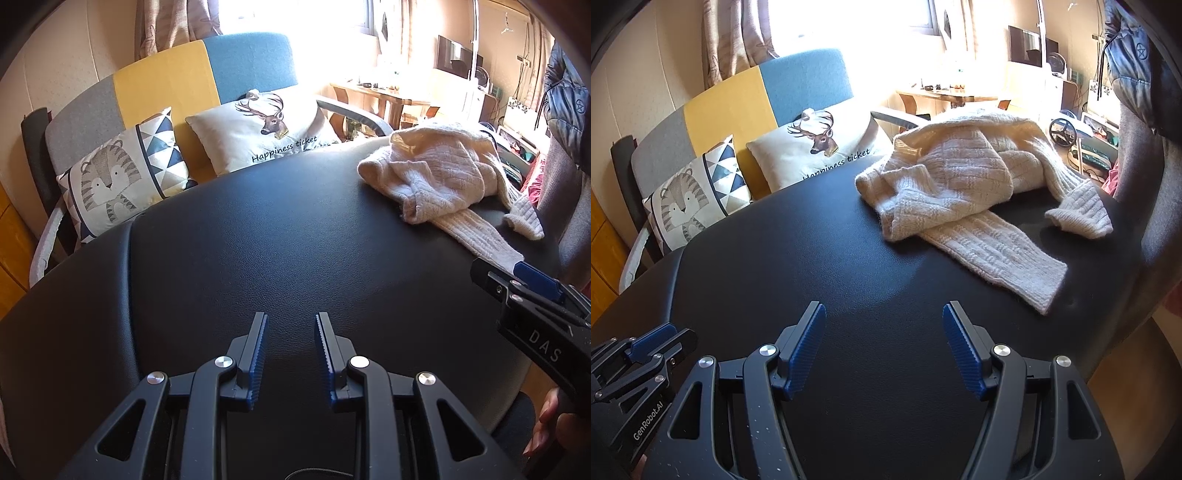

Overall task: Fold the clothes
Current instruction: 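Move both grippers toward the cream sweater on the table, then lower the right gripper onto the sweater sleeve cuff and close it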

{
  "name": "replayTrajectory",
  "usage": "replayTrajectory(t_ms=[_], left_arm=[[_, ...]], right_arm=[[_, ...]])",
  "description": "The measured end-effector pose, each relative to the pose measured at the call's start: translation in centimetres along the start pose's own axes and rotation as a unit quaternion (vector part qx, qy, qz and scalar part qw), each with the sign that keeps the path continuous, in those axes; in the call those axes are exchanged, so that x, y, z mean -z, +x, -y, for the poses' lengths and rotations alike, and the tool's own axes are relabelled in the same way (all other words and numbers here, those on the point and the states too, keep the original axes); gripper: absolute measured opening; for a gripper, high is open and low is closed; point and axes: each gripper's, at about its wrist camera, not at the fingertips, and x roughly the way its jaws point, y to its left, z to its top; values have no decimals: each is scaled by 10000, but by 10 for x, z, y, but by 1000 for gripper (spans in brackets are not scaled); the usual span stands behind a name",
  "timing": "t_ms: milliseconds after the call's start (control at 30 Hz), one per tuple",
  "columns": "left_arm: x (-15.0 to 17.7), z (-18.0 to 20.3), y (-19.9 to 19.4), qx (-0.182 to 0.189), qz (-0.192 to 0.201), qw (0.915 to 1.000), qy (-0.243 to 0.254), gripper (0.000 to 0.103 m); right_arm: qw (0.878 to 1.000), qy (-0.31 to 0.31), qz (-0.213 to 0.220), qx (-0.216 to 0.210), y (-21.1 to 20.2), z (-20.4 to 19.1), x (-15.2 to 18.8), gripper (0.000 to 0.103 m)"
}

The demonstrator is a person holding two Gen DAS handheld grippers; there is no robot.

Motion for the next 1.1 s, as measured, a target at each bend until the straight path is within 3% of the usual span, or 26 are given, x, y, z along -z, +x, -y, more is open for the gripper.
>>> replayTrajectory(t_ms=[467, 1100], left_arm=[[3, 0, 17, 78, -224, 9997, 22, 26], [5, -9, 34, -16, -373, 9993, -99, 25]], right_arm=[[9987, -34, -280, 413, 43, 24, -13, 69], [9989, -35, -198, 428, 70, 24, -38, 69]])
